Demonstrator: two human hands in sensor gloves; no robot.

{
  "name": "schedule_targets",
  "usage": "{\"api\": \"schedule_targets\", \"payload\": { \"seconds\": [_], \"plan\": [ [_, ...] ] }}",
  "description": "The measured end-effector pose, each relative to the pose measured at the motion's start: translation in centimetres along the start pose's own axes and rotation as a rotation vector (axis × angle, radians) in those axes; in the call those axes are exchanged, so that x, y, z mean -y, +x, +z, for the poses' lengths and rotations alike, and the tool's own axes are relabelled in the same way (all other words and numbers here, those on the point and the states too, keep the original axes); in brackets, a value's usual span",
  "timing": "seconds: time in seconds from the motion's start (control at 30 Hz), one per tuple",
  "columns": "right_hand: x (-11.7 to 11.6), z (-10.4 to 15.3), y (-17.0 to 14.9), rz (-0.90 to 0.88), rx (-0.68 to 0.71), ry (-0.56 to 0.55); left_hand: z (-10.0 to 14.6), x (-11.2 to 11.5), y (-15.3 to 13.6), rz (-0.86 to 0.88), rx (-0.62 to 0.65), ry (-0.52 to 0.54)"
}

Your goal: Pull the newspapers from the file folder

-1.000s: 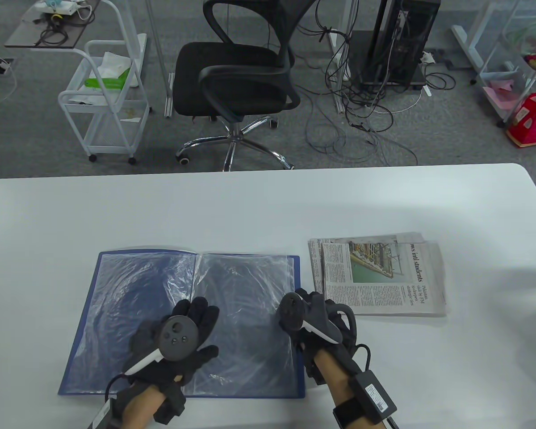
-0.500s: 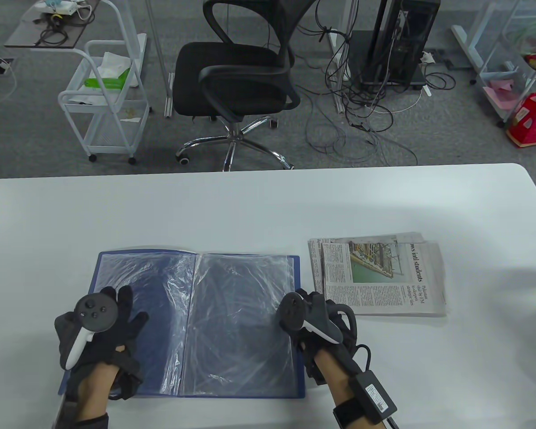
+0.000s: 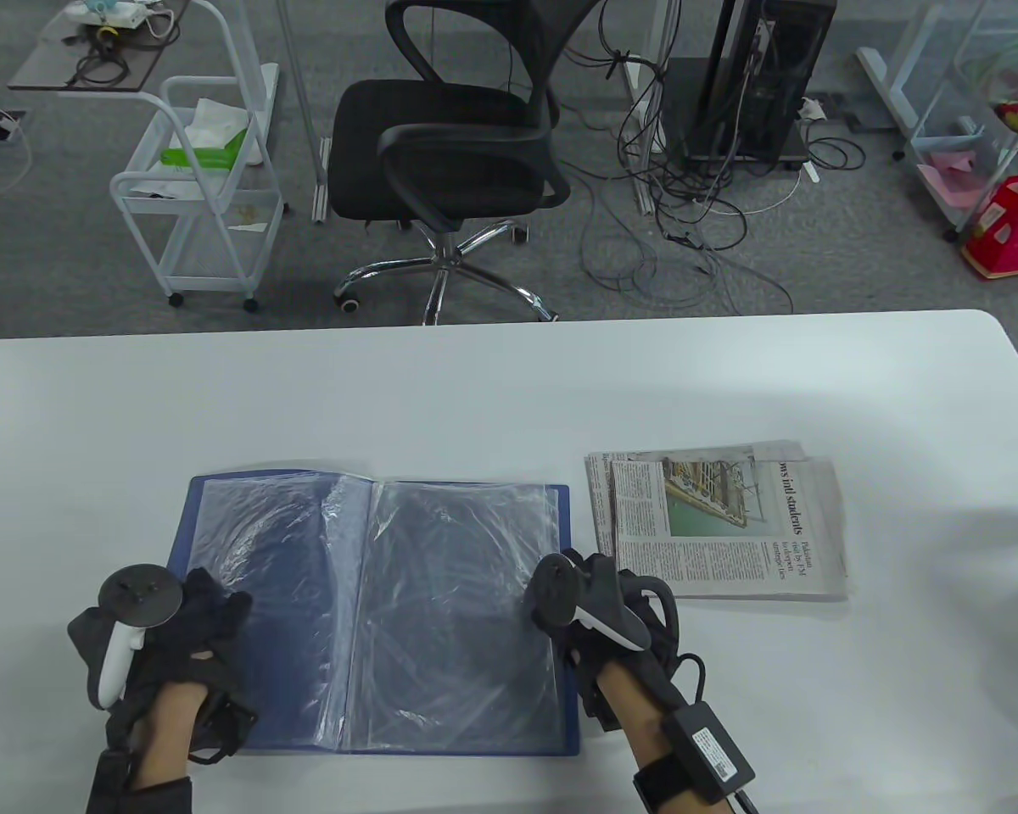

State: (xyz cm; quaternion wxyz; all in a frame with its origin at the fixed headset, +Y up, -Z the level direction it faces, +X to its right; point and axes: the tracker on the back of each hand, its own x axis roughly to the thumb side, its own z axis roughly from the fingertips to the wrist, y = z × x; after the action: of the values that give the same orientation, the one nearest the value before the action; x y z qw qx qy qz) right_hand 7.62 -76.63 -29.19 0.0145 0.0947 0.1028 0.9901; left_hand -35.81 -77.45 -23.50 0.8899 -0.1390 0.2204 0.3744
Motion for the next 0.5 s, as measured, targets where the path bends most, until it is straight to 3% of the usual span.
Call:
{"api": "schedule_targets", "payload": {
  "seconds": [0.1, 0.17, 0.3, 0.5],
  "plan": [
    [0.0, 0.0, 0.1, 0.018, -0.002, 0.000, 0.3, 0.2, 0.3, 0.081, 0.019, -0.047],
    [0.0, 0.0, 0.1, 0.016, -0.004, -0.001, 0.3, 0.2, 0.2, 0.038, -0.018, 0.030],
    [0.0, 0.1, 0.2, 0.030, -0.004, 0.002, -0.3, 0.0, -0.8, -0.039, -0.139, 0.085],
    [0.1, 0.0, 0.2, 0.018, -0.007, 0.011, -0.4, -0.5, -1.2, -0.026, -0.143, 0.075]
  ]
}}
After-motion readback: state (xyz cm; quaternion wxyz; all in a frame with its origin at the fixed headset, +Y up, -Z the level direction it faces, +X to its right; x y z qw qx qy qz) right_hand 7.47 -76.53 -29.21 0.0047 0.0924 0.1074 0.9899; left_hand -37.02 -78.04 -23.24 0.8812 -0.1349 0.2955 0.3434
